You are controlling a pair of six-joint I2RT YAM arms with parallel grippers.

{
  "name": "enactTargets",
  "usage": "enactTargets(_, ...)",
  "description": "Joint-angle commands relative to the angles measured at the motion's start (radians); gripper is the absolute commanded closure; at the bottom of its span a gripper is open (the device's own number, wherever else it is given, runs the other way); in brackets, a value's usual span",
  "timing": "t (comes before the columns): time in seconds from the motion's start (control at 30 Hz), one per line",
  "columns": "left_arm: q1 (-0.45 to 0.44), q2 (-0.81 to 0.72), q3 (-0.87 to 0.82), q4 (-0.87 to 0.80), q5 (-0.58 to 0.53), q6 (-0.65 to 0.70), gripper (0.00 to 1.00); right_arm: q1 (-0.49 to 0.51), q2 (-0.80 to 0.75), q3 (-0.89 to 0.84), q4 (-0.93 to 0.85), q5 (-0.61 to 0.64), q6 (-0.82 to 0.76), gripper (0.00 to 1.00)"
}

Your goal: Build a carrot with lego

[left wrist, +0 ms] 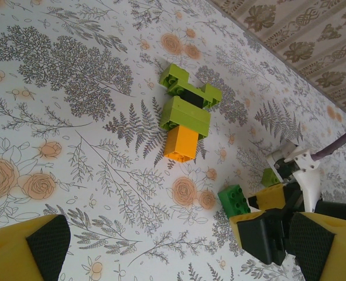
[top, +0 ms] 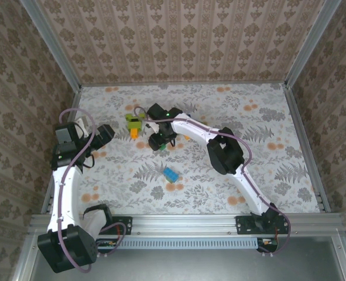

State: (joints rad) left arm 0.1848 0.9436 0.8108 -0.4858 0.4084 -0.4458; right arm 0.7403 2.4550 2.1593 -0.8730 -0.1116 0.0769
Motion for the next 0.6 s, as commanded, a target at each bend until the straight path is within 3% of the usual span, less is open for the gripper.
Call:
enactTargets(0.0, 0.001, 0.008, -0.008, 0.009, 0.01, 0.007, 0.0, 0.0, 0.024, 0.036, -0.034, -0.02, -0.017, 0.36)
enactTargets(0.17, 0.001, 0.007, -0.008, 0.01, 0.01, 0.007, 0.0, 0.001, 0.045, 0.056, -0.045, -0.025, -0.016, 0.42)
enactTargets(0.4, 0.002, 0.009, -0.009, 0.011, 0.011, 0.007, 0.0, -0.001, 0.048, 0.063, -0.047, -0.025, -0.004, 0.6)
enactTargets(0.57, 0.001, 0.008, -0.008, 0.012, 0.013, 0.006, 0.0, -0.002, -0.013, 0.028, -0.036, -0.015, 0.006, 0.65)
